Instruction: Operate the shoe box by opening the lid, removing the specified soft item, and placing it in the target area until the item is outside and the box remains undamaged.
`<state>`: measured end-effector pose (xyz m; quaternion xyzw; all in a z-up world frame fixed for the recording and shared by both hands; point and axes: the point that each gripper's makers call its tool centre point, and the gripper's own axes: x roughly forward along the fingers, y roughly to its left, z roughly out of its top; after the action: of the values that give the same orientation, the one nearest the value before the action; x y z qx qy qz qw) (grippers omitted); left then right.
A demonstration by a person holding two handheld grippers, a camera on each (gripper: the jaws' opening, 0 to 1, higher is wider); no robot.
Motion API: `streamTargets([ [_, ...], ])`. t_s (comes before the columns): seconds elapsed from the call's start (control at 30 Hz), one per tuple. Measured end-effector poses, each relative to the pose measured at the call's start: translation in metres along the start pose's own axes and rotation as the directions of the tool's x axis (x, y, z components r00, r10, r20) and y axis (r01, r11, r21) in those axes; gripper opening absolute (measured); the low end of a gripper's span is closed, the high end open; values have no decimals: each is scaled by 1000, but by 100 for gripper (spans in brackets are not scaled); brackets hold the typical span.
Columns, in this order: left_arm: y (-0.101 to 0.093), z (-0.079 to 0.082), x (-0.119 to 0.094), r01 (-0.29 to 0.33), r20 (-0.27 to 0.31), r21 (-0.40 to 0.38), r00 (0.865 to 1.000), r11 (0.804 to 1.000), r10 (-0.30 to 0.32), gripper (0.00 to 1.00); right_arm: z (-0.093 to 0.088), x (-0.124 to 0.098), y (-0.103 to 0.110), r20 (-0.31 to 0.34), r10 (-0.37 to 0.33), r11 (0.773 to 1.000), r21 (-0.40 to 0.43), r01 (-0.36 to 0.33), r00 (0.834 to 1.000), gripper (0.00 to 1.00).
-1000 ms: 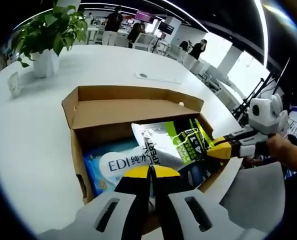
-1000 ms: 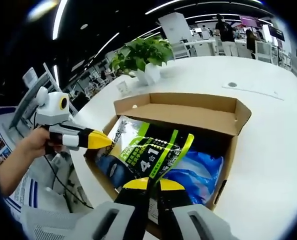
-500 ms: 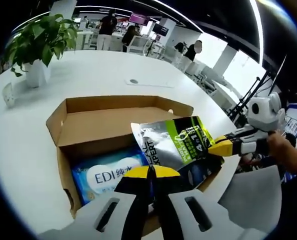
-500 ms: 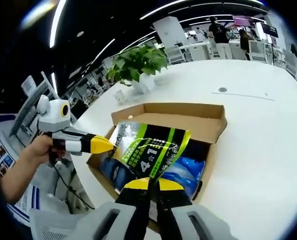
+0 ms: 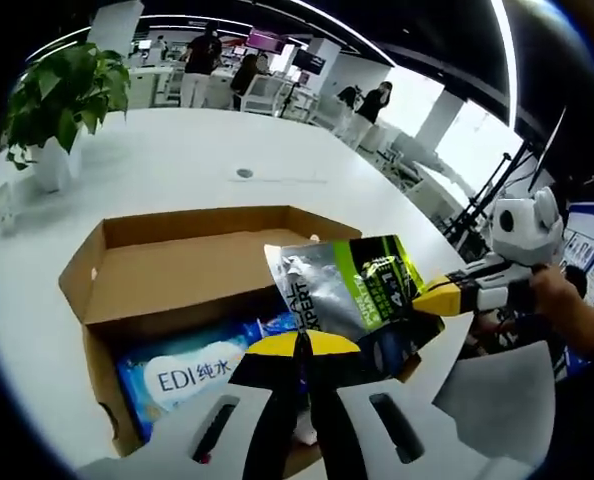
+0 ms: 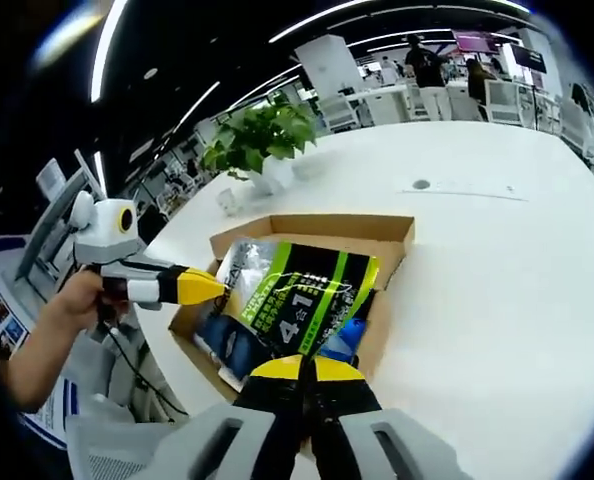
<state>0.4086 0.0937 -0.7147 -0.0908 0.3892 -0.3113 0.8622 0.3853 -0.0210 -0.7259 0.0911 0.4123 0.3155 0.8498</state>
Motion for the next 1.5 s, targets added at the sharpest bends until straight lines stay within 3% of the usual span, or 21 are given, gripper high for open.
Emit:
streamTargets([
  [1.17, -77, 22, 64, 80, -18, 60, 997, 995, -79, 0, -11, -55, -83, -17, -112, 991, 66, 113, 994, 0],
  [1.5, -92, 24, 78, 100, -26, 69, 995, 993, -98, 0, -17, -66, -97, -21, -141, 987, 81, 142, 990, 0],
])
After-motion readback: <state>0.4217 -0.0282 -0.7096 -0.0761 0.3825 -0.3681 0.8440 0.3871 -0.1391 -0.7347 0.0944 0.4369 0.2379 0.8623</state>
